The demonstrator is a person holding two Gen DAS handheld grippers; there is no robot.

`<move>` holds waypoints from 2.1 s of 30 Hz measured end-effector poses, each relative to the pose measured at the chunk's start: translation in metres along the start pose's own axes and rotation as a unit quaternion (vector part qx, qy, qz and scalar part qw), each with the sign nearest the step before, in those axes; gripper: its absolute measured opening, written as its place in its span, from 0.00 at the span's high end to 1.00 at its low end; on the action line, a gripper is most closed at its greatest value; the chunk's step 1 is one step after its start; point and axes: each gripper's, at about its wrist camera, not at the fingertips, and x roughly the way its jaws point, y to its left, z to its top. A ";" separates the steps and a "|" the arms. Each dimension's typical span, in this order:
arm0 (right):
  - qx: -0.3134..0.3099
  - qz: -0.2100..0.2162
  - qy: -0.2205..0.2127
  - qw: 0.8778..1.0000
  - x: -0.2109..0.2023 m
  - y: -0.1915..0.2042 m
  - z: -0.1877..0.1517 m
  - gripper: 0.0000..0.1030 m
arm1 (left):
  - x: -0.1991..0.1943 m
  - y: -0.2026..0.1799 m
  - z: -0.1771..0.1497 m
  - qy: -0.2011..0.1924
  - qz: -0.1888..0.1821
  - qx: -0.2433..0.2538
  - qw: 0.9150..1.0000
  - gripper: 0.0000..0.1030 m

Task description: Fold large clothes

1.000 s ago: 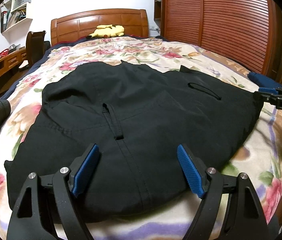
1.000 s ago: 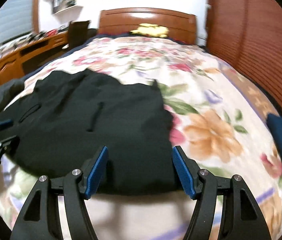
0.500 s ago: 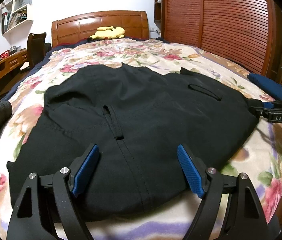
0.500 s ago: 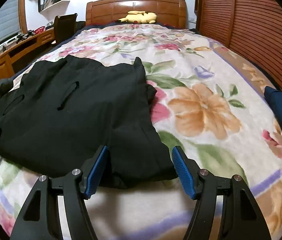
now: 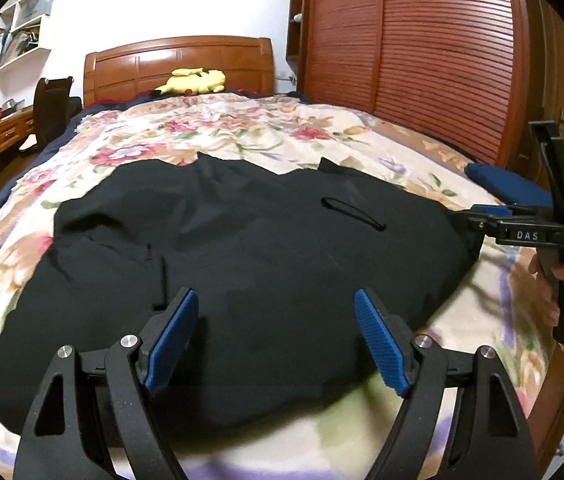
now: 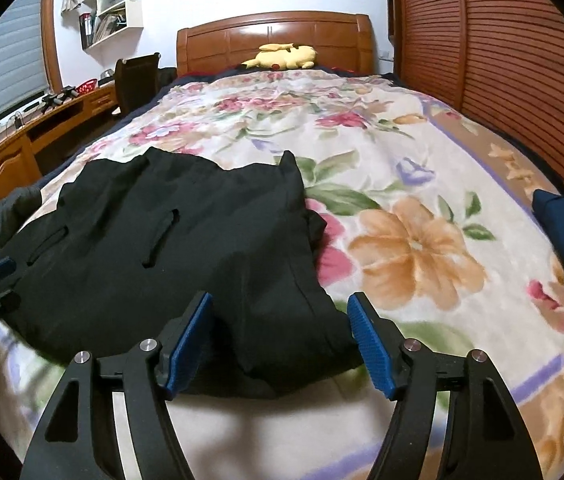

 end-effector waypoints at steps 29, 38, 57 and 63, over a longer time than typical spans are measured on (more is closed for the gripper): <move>-0.013 0.064 0.075 0.995 0.038 -0.001 -0.013 0.53 | 0.031 -0.003 -0.010 0.061 0.019 0.010 0.998 0.21; -0.027 0.068 -0.004 0.997 -0.005 0.011 0.016 0.86 | 0.032 -0.001 -0.012 0.063 0.018 0.006 0.998 0.21; -0.114 0.118 -0.078 0.983 -0.045 0.075 0.040 0.89 | -0.026 0.065 -0.021 0.028 0.033 -0.027 0.999 0.21; -0.153 0.151 -0.084 0.973 -0.037 0.121 0.046 0.90 | -0.054 0.091 -0.032 0.008 0.041 -0.025 0.999 0.21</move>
